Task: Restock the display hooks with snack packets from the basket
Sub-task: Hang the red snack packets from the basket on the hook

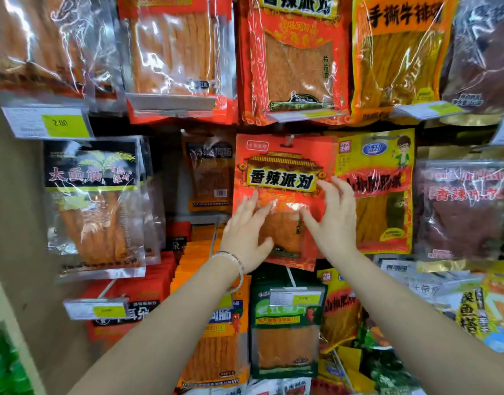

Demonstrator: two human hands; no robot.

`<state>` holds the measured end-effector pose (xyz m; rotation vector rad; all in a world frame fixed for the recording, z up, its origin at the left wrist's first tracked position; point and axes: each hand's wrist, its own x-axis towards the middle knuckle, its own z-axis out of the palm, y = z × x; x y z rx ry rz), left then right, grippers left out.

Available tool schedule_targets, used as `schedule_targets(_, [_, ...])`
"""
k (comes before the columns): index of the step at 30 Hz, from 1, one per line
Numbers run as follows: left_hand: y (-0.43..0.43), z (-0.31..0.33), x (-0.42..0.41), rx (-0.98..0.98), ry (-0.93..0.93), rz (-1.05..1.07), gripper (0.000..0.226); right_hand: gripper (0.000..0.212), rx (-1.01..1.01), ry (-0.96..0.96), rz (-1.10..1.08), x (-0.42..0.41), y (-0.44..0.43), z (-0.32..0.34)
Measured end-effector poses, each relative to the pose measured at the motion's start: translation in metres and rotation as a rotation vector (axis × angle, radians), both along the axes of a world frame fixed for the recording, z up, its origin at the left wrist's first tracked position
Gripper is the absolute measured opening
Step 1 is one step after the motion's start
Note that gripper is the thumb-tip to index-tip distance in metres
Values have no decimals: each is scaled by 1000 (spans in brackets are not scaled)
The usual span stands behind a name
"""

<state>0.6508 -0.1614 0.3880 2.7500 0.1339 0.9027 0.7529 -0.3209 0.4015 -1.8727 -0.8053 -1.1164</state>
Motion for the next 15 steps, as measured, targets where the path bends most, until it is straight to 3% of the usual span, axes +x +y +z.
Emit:
schedule_targets(2, [6,-11,4,67,56,1,72,62,-201,-45,-67,7,3,-19])
schedule_targets(5, [16,-18,11,162,130,21,76,83,-487,90,-144,21,7,-39])
schedule_targets(9, [31,-10,24,281,238,80,79,96,-588,132,-211,32,20,-41])
schedule_targets(15, [52,6,42,272,344,92,78,91,-689,289,-210,42,42,-23])
